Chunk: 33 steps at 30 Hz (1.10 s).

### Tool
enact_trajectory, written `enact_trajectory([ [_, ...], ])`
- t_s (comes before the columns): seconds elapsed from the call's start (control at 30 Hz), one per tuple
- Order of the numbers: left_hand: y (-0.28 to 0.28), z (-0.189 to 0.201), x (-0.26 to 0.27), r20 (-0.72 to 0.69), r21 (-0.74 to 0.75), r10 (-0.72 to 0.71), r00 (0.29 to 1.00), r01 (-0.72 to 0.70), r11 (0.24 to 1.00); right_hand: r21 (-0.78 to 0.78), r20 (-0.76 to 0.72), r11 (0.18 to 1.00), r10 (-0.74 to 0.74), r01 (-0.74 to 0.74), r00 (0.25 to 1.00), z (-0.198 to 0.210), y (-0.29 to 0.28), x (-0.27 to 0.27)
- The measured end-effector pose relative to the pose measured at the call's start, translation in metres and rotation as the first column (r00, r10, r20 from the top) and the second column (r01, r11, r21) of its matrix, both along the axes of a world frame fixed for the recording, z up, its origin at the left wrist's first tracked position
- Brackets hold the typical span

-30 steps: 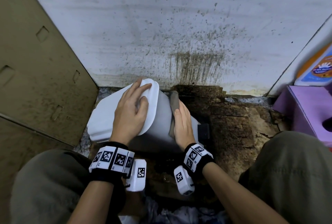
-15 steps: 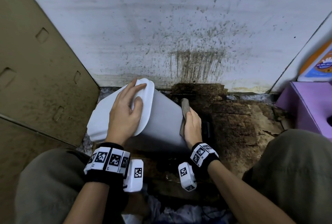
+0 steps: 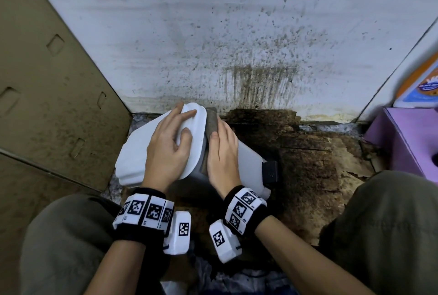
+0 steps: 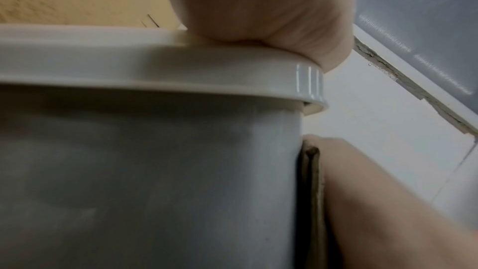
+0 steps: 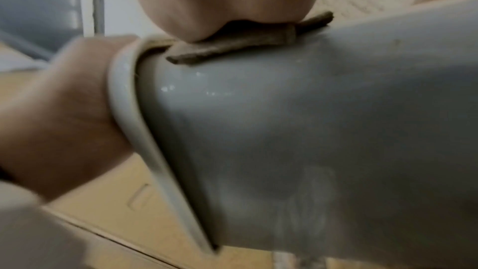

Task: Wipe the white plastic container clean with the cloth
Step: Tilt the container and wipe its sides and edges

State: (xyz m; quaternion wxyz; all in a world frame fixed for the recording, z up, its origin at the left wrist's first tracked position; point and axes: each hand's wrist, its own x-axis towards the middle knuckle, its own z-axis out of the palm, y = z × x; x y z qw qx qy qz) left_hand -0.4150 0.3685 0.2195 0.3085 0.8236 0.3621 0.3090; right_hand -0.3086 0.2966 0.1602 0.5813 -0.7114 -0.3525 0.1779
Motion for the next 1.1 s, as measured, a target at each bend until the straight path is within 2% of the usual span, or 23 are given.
enact_trajectory([
  [0.17,0.003,-0.001,-0.005,0.028,-0.018,-0.017,0.999,0.018,1.0,0.052,0.017,0.998,0.033,-0.033,0.999,-0.025,-0.009,0.016],
  [0.33,0.008,-0.001,-0.011,0.1,-0.072,0.0,0.995,0.007,0.997,-0.088,-0.019,0.994,-0.066,0.064,0.998,-0.067,-0.025,0.044],
  [0.47,0.004,0.001,-0.01,0.084,-0.077,-0.005,0.996,0.012,0.997,-0.241,-0.017,0.963,-0.127,0.119,0.992,-0.083,-0.034,0.065],
  [0.73,-0.002,0.0,-0.004,0.079,-0.057,-0.004,0.997,0.008,0.998,-0.3,-0.088,0.938,-0.206,0.171,0.975,-0.092,-0.039,0.071],
  [0.93,-0.002,0.0,-0.005,0.067,-0.046,0.017,0.998,-0.014,0.999,-0.226,-0.1,0.947,-0.256,0.228,0.962,-0.084,-0.036,0.059],
  [1.0,-0.002,-0.001,-0.005,0.063,-0.04,0.024,0.998,-0.021,0.999,-0.149,-0.096,0.957,-0.266,0.251,0.959,-0.071,-0.03,0.045],
  [1.1,-0.001,0.0,0.001,0.042,-0.031,0.028,0.999,-0.026,0.999,-0.008,-0.118,0.979,-0.201,0.202,0.972,-0.037,-0.019,0.012],
])
